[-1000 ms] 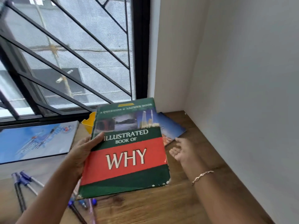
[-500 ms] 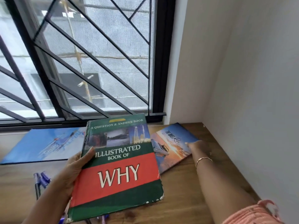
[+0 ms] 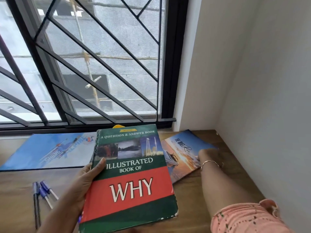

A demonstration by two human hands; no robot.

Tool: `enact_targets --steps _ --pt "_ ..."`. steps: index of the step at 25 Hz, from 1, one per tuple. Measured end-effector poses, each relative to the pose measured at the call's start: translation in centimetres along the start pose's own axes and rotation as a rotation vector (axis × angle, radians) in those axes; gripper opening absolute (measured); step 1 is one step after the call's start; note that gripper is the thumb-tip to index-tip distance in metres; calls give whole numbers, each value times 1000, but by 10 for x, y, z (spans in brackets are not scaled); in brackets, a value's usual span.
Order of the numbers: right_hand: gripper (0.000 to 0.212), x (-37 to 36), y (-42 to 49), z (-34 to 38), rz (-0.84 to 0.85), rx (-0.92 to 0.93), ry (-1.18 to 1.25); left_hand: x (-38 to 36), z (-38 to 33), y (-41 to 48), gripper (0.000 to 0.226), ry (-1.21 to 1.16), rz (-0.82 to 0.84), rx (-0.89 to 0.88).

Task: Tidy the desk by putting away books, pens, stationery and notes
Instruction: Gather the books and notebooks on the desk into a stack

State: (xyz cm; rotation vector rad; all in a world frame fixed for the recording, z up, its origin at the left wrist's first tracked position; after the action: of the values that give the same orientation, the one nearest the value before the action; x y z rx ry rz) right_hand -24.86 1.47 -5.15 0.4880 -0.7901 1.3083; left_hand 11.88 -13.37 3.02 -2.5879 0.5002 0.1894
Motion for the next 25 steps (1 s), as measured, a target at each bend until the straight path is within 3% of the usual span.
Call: enact_targets --steps 3,5,11,14,19,22,25 --pt "47 12 -8 -2 -134 20 -14 -1 1 -2 88 71 -17 13" --pt "49 13 -14 0 -108 44 133 -2 2 -4 103 99 2 37" --pt "33 29 -17 -4 -126 51 653 -6 2 -14 96 78 11 58" --pt "33 61 -6 4 -93 174 738 -9 -2 -18 56 60 24 55" --pt "33 111 -27 34 272 351 825 -27 -6 -33 35 35 95 40" --pt "34 126 -62 43 459 439 715 -33 -3 -38 43 44 115 47" --pt "33 129 -93 42 636 368 715 -30 2 -46 47 34 92 45"
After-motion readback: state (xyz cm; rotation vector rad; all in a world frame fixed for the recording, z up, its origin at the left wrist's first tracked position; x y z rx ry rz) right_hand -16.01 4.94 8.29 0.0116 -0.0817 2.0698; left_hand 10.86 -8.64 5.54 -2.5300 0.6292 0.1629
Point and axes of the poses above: each hand's wrist, its own y-axis towards the middle knuckle, its own x-axis out of the back of the hand, z = x × y, the point moved 3 cm from there along y, towards the middle knuckle, and after that the axes turned 13 degrees about -z, right-handed, at the moved point
